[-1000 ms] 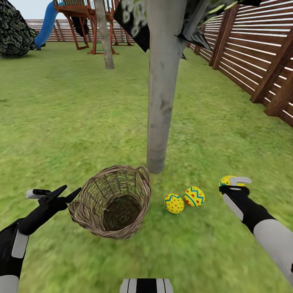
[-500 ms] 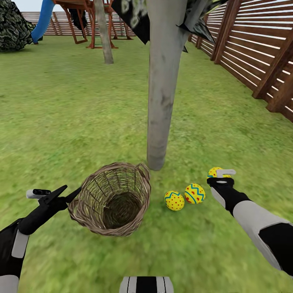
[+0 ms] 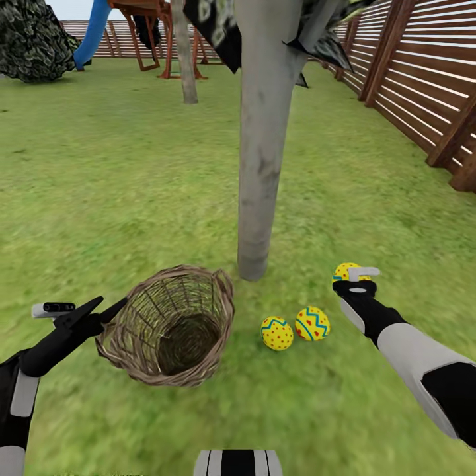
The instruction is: Take the three Easter eggs out of the wicker basket on the lawn in the garden, then place them on the lawn next to a single tree (choose any tree) so that all three eggs are next to the same tree and none are left in the basket.
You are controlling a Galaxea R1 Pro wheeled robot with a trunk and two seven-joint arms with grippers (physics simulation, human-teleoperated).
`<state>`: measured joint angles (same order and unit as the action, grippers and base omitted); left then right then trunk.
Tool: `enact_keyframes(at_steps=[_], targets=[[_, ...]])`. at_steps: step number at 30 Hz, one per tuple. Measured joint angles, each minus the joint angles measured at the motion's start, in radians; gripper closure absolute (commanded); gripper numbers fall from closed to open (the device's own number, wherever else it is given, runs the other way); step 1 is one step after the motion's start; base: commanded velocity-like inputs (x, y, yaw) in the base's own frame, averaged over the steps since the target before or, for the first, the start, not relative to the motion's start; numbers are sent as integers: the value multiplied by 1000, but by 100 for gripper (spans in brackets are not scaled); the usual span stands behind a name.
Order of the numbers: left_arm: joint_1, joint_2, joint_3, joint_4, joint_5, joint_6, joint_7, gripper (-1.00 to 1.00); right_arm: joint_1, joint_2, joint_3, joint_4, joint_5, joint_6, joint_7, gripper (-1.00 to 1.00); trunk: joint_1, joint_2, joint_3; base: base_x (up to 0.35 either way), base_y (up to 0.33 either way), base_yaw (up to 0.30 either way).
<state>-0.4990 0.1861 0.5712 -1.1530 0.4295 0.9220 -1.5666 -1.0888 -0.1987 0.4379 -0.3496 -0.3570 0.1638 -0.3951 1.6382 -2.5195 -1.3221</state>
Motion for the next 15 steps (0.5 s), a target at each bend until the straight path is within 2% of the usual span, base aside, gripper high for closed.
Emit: enact_keyframes(at_steps=[4,5,6,7,8,11,13,15], targets=[[0,4,5,1,30,0,0,-100,1,1,29,0,0,0,1,100,0,0,0,94,-325,292],[1,8,16,2,36,0,0,-100,1,1,34,0,0,0,2,100,0,0,0,126,-311,292],[2,18,40,3,44,0,0,-100,1,1,36,1,0,0,3,100,0,0,0,165,-229,292],[8,35,95,5,63,1,0,-100,1,1,46,4,-1,0,4,100,0,0,0,135,-152,292],[17,47,132,5,72,1,0,-100,1,0,53,5,-1,0,4,100,0,0,0,55,-62,237],[30,64,265,9,79,3,0,-100,1,-2,63,7,-2,1,4,100,0,0,0,15,-17,66],[31,68,293,10,78,3,0,-100,2,-3,64,8,-2,1,4,100,1,0,-4,2,-2,7],[32,86,314,10,79,3,0,-100,1,-4,64,12,-6,4,3,100,2,-1,-11,0,0,1]])
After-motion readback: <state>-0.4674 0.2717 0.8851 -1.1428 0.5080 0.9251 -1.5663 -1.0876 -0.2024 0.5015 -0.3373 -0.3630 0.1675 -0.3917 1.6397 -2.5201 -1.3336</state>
